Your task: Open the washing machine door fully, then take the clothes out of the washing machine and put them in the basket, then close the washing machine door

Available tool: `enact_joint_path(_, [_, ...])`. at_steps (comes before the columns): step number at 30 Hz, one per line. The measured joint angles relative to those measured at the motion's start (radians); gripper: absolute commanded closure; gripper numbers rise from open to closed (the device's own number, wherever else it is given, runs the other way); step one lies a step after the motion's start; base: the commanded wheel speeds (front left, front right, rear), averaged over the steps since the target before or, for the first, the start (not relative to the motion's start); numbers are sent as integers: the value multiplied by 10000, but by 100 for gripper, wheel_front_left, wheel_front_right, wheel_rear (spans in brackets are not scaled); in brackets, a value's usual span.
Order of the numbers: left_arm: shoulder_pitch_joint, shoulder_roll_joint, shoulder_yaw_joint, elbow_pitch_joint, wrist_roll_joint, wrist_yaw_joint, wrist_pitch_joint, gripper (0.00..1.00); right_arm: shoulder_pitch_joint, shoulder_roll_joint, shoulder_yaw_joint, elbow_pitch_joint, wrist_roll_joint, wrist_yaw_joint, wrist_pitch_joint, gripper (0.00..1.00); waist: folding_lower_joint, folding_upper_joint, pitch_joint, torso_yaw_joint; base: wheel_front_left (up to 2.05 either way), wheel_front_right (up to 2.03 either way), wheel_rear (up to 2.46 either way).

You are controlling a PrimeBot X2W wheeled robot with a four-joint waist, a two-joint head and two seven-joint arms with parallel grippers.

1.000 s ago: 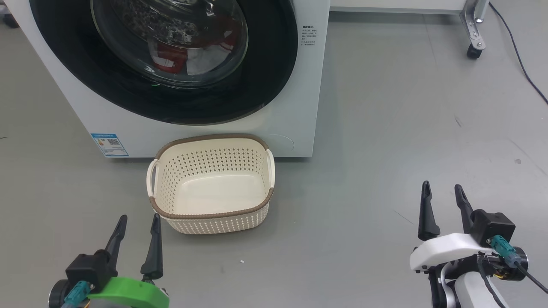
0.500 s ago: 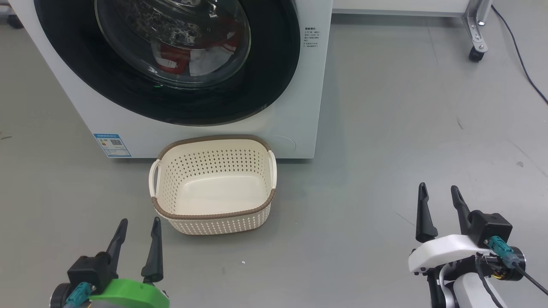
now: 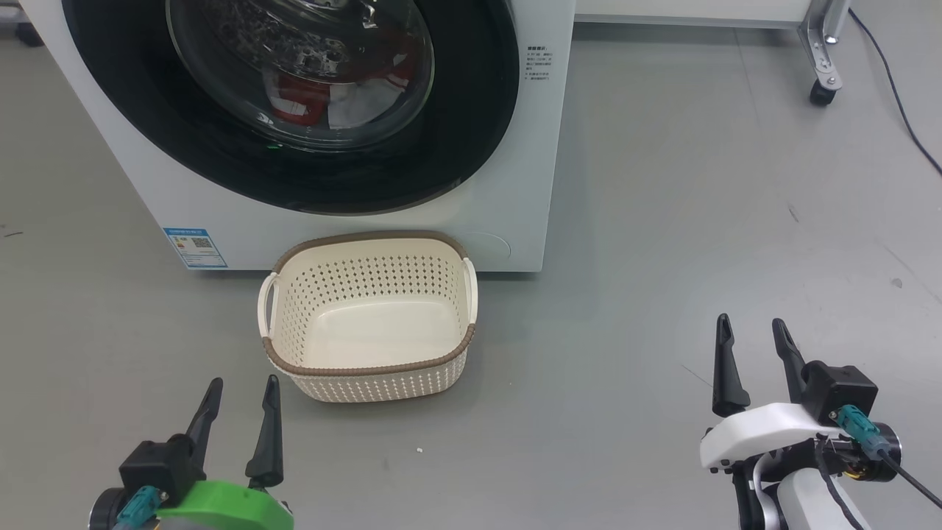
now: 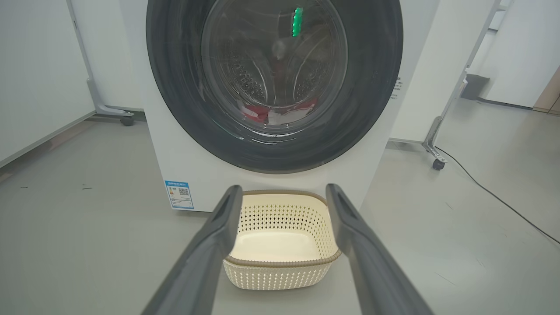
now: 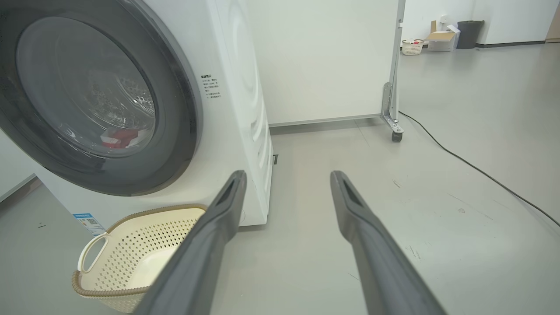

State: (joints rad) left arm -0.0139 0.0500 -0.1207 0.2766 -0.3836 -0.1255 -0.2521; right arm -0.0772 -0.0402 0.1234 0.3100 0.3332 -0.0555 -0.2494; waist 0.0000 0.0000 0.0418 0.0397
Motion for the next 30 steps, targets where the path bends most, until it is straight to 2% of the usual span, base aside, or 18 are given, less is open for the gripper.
enact_joint_path(21, [-7, -15, -117, 2, 0, -2, 0, 0, -27, 0, 59, 40, 19, -10, 0, 0, 0, 0, 198, 91, 0, 0, 0])
enact_joint_path(22, [-11, -15, -128, -6, 0, 0, 0, 0, -31, 0, 65, 44, 165, 8, 0, 6, 0, 0, 234, 103, 0, 0, 0])
enact_joint_path(24, [-20, -17, -165, -25, 0, -2, 0, 0, -35, 0, 67, 50, 545, 13, 0, 100, 0, 0, 319, 129, 0, 0, 0])
enact_joint_path(30, [-92, -21, -374, -73, -2, -2, 0, 0, -252, -2, -40, 42, 548, 17, 0, 100, 0, 0, 619, 249, 0, 0, 0])
